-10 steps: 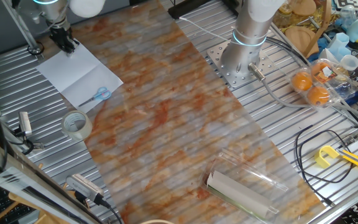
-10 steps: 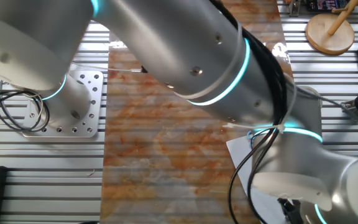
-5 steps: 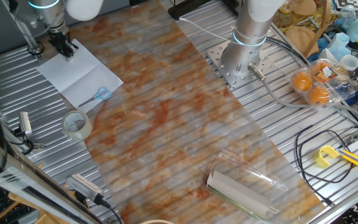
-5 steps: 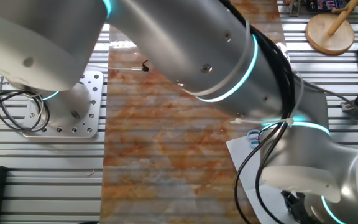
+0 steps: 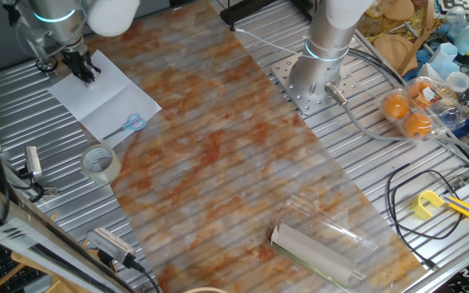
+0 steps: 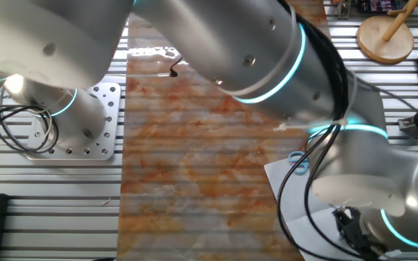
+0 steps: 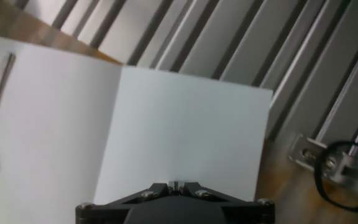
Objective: Unfold a piece of paper
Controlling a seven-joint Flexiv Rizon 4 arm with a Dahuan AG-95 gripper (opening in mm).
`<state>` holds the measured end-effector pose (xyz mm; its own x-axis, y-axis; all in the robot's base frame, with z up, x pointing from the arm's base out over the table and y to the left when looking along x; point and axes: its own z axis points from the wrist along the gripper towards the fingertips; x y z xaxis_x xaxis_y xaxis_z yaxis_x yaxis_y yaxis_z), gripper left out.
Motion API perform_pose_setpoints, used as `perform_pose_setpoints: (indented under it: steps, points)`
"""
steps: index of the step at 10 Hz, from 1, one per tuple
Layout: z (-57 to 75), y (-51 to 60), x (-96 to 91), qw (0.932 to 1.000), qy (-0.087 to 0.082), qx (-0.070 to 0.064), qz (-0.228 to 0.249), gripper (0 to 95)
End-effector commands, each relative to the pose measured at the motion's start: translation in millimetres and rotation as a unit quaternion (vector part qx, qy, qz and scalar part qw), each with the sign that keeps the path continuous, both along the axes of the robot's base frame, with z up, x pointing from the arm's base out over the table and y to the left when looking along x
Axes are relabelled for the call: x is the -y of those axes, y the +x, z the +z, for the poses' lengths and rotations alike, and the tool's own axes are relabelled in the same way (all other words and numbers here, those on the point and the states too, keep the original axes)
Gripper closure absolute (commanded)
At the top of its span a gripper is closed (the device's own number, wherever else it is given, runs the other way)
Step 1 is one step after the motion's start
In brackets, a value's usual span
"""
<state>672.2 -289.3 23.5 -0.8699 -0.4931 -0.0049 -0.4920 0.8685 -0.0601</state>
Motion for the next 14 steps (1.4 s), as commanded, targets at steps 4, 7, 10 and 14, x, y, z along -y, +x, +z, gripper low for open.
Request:
perform_pose_setpoints:
  steps: [4, 7, 10, 14]
  points:
    - [-5.2, 9.5, -14.6, 0.9999, -0.009, -0.002, -0.012, 95.0]
    - [-8.5, 11.5, -18.8, 0.9998, -0.014, -0.004, -0.015, 95.0]
    - [-11.8, 12.5, -19.0, 0.9998, -0.016, -0.001, -0.015, 95.0]
    - [-3.6, 17.7, -23.3, 0.9997, -0.014, -0.004, -0.018, 95.0]
